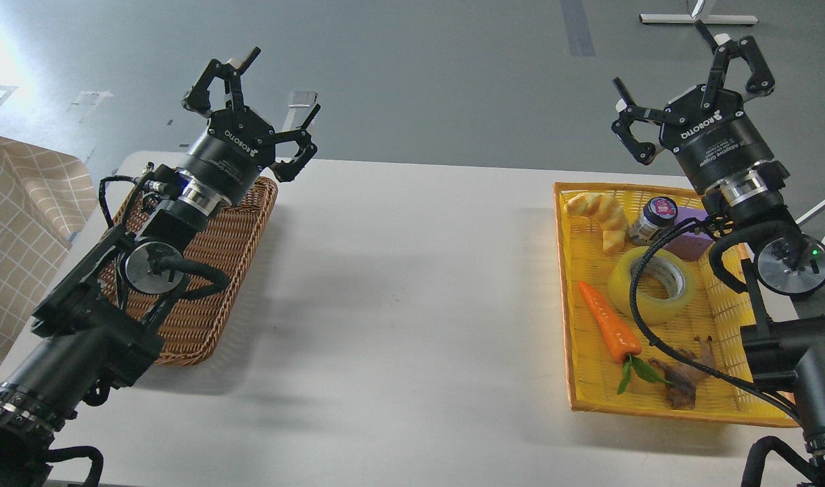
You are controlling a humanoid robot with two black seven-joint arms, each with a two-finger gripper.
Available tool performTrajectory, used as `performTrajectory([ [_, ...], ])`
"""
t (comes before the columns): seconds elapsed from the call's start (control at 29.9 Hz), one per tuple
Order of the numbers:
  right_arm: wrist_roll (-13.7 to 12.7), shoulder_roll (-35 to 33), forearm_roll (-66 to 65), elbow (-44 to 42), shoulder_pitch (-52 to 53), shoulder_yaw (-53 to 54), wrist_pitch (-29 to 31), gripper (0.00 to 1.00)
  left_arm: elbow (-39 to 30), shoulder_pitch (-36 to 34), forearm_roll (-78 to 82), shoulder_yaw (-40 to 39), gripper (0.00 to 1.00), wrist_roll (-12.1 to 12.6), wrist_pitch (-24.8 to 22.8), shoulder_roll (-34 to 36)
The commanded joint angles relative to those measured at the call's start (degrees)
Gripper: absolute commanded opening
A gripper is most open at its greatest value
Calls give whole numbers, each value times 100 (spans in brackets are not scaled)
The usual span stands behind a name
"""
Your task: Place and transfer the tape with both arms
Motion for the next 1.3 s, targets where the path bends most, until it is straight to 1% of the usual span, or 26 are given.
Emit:
performTrajectory([
  [0.0, 0, -5, 0, 0, 10, -14, 0, 100, -9, 0, -9, -15, 98, -29, 0, -8],
  [0.54, 52, -23, -18, 1, 46, -76, 0, 100, 0, 0, -35, -15, 98, -29, 0, -26],
  [1.27, 44, -14, -18, 9, 46, -85, 0, 100, -18, -9, -18, -24, 98, -29, 0, -17],
])
